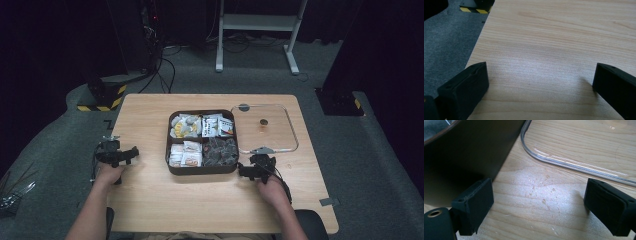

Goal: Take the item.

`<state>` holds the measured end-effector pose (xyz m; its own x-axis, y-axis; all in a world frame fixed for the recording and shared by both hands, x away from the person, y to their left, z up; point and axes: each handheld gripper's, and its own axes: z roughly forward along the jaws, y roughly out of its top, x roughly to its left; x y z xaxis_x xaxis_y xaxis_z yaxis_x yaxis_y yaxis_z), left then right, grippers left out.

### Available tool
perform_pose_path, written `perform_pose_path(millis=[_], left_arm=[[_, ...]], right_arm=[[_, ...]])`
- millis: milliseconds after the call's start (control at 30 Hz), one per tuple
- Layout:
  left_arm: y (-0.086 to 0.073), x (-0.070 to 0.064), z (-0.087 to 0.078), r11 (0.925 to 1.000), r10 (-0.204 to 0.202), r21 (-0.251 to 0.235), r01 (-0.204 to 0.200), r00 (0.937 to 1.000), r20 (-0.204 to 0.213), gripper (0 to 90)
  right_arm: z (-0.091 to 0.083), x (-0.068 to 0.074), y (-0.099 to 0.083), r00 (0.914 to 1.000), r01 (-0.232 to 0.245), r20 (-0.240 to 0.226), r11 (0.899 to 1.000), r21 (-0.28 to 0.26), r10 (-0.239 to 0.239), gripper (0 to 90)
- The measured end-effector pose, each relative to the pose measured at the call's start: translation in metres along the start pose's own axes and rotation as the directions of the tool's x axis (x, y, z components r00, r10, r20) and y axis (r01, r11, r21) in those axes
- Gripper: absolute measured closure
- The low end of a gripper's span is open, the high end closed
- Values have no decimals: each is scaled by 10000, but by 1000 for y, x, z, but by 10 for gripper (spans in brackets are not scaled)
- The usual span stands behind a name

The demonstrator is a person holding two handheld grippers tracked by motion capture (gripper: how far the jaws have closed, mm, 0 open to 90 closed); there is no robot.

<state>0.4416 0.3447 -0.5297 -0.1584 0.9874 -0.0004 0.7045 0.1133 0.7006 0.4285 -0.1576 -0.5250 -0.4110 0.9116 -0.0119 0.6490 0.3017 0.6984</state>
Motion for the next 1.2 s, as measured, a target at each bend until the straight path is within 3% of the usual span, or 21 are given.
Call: perform_pose_path(millis=[867, 1167, 1200], left_arm=[[1, 0, 1, 9999, 28, -105, -27, 10000, 66, 14], [2, -1, -1, 9991, 318, -288, -310, 9992, 261, 127], [4, -1, -1, 9989, 452, -100, -449, 9986, 274, 159]], right_arm=[[0, 0, 0, 10000, -16, -2, 10000, 14, 16, 88], [0, 0, 0, 10000, -12, -7, 10000, 13, 12, 87], [0, 0, 0, 10000, -11, -7, 10000, 14, 11, 87]])
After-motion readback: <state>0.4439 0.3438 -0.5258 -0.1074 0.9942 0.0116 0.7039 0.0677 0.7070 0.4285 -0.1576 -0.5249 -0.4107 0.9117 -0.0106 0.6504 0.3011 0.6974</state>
